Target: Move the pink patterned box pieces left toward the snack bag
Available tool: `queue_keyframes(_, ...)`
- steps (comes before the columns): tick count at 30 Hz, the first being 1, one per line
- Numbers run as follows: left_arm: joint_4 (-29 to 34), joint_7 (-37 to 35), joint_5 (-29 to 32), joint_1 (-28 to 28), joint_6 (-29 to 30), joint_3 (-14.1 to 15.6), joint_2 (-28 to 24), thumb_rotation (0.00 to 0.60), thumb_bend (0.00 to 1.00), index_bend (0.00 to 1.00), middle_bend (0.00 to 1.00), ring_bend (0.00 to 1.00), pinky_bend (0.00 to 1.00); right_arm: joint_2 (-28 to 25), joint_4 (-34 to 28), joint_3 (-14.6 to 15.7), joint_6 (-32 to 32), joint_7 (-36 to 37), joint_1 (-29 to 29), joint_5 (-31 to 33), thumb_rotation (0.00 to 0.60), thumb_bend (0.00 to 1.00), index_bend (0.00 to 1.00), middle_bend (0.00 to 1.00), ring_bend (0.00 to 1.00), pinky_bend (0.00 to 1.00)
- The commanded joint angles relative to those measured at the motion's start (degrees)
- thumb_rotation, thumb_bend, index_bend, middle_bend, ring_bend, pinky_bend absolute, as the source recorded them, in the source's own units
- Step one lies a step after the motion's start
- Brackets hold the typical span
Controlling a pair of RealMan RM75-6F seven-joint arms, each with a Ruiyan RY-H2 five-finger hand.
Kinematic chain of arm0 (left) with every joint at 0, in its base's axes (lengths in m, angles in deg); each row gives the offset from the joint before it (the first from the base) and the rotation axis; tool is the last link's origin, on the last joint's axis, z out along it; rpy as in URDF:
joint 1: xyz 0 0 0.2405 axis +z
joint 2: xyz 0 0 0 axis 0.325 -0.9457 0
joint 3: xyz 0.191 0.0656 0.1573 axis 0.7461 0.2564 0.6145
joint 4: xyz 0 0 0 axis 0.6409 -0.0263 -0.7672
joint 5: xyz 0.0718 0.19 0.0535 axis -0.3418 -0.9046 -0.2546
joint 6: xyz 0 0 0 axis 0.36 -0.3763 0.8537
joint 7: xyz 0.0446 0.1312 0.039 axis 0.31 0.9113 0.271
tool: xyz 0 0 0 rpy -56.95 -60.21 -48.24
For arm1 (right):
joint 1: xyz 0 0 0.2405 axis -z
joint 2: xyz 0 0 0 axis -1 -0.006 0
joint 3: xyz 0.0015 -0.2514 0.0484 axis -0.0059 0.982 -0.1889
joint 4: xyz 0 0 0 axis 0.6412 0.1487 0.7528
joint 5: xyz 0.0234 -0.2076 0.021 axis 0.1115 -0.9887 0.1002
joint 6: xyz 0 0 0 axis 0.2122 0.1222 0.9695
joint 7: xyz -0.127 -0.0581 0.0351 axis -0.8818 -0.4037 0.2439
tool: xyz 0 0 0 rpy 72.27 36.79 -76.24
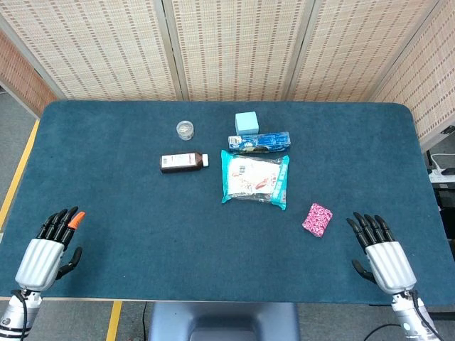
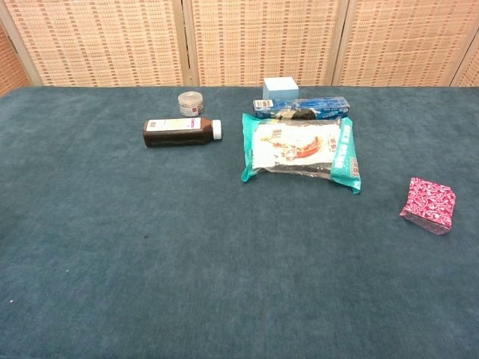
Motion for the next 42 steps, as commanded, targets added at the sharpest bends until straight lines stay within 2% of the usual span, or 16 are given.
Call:
queue_keyframes(1, 0.08, -0.08, 0.1, -0.11, -0.41, 0.03, -0.01, 0.6, 0.48, 0.0, 0.0, 0.0, 0.12, -0.18, 0.04, 0.05, -0.27, 0.11, -0.07, 0.03, 0.6, 0.22, 0.0, 0.0, 0.0, 0.0)
queue_keyframes(8, 0.15, -1.3, -0.92, -0.26, -0.11, 0.31, -0.34, 0.6, 0.48, 0.0, 0.0, 0.0, 0.12, -0.32, 1.68, -0.27, -2.05, 2.72, -1.74, -0.85, 0.6, 0.21, 0.0, 0.0, 0.0, 0.0)
queue_keyframes(11, 0.66, -1.01, -0.81, -0.66, -1.04, 0.37, -0.31, 0.6, 0.48, 0.0, 0.0, 0.0, 0.12, -0.17, 5.06, -0.7, -5.25, 3.03, -4.71, -2.49, 0.6, 0.21, 0.0, 0.0, 0.0, 0.0)
queue_keyframes(16, 1.04, -0.54, 0.18, -1.06, -2.13, 0.0, -0.32, 0.6, 0.48, 0.0, 0.0, 0.0, 0.12, 0.96, 15.59, -0.53, -12.9, 3.55, -12.78, -8.7, 0.6, 0.22, 0.0, 0.0, 0.0, 0.0)
queue_keyframes(23, 1.1, 0.91, 0.36, -1.04, -2.56, 0.18, 0.07, 0.6, 0.48, 0.0, 0.0, 0.0, 0.12, 0.29, 21.83, 0.5, -21.05, 2.95, -19.88, -11.43, 0.6, 0.21, 0.0, 0.0, 0.0, 0.0)
queue_keyframes(31, 1.24, 2.01, 0.52, -1.17, -3.16, 0.32, 0.5, 0.6, 0.48, 0.0, 0.0, 0.0, 0.12, 3.22, 26.86, 2.16, -23.55, 5.38, -23.46, -12.82, 0.6, 0.21, 0.0, 0.0, 0.0, 0.0)
queue_keyframes(42, 1.64, 1.37, -0.3, -0.89, -2.36, 0.7, 0.02, 0.6, 0.48, 0.0, 0.0, 0.0, 0.12, 8.86, 32.63, 2.4, -25.77, 6.7, -26.31, -10.95, 0.6, 0.21, 0.02, 0.04, 0.0, 0.0)
